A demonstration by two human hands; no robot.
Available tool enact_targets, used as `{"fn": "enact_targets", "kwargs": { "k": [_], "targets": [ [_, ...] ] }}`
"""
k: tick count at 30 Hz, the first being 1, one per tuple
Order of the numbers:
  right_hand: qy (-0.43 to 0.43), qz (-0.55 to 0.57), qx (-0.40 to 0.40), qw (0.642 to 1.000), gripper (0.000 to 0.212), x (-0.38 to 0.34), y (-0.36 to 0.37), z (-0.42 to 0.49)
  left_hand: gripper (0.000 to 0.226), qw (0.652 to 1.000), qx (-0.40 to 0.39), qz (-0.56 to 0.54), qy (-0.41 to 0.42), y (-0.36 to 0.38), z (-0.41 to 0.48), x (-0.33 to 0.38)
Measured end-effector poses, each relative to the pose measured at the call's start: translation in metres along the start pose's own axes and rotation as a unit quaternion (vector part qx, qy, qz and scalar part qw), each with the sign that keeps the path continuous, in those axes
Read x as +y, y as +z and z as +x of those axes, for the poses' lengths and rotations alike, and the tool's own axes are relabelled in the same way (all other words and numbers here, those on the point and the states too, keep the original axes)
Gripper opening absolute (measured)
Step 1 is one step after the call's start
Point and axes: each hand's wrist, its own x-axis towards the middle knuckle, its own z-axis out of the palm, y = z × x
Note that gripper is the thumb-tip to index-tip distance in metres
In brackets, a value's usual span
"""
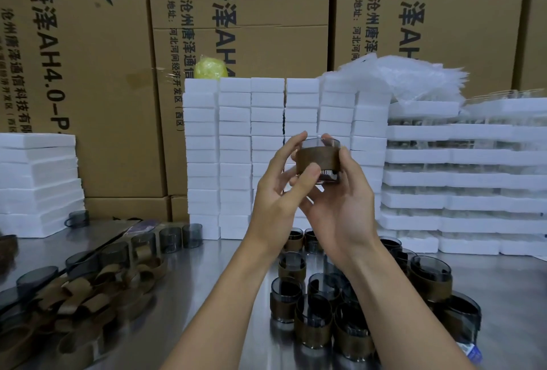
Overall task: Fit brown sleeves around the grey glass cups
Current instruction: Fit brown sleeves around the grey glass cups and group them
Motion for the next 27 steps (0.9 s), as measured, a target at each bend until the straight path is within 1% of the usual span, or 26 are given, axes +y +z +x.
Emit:
{"fn": "enact_targets", "kwargs": {
  "k": [3,6,7,8,9,11,12,13,15,16,18,20,21,23,25,27],
  "targets": [
    [0.009,-0.003,-0.004,1.0,0.04,0.006,0.005,0.0,0.045,0.998,-0.021,-0.051,-0.042,0.0,0.002,0.0],
    [0.006,-0.014,0.004,1.0,0.037,0.012,-0.001,0.004,0.039,0.996,-0.018,-0.062,-0.059,-0.003,0.004,0.0],
    [0.011,-0.04,0.008,0.999,0.038,0.012,-0.005,0.005,0.038,0.996,-0.017,-0.059,-0.066,-0.006,0.004,-0.001],
    [0.019,-0.09,0.011,0.996,0.041,0.012,-0.01,0.005,0.035,0.996,-0.018,-0.055,-0.073,-0.01,0.005,-0.002],
    [0.029,-0.167,0.013,0.985,0.044,0.011,-0.016,0.005,0.032,0.996,-0.016,-0.051,-0.077,-0.015,0.005,-0.005],
    [0.05,-0.344,0.013,0.937,0.049,0.009,-0.028,0.006,0.029,0.997,0.003,-0.031,-0.076,-0.024,0.006,-0.014],
    [0.061,-0.406,0.024,0.912,0.053,0.009,-0.034,0.006,0.028,0.997,0.021,-0.016,-0.074,-0.029,0.008,-0.019],
    [0.072,-0.439,0.051,0.894,0.058,0.01,-0.041,0.006,0.028,0.996,0.041,-0.002,-0.075,-0.035,0.009,-0.024],
    [0.088,-0.46,0.121,0.875,0.061,0.01,-0.06,0.007,0.027,0.993,0.069,0.036,-0.084,-0.051,0.01,-0.034],
    [0.093,-0.475,0.152,0.862,0.057,0.009,-0.071,0.008,0.028,0.989,0.084,0.077,-0.094,-0.059,0.008,-0.043],
    [0.099,-0.543,0.182,0.814,0.046,0.008,-0.097,0.007,0.028,0.964,0.129,0.203,-0.118,-0.074,-0.002,-0.068],
    [0.116,-0.622,0.18,0.753,0.039,0.009,-0.122,0.007,0.029,0.926,0.175,0.304,-0.14,-0.084,-0.018,-0.097],
    [0.136,-0.655,0.172,0.723,0.036,0.011,-0.132,0.006,0.029,0.915,0.178,0.328,-0.152,-0.088,-0.028,-0.11],
    [0.191,-0.706,0.142,0.667,0.032,0.018,-0.149,0.003,0.03,0.904,0.149,0.358,-0.178,-0.094,-0.046,-0.132],
    [0.237,-0.74,0.102,0.621,0.029,0.026,-0.156,0.0,0.031,0.891,0.125,0.388,-0.198,-0.1,-0.06,-0.148],
    [0.254,-0.79,0.062,0.555,0.028,0.036,-0.157,-0.005,0.032,0.883,0.113,0.404,-0.209,-0.102,-0.068,-0.159]
  ]
}}
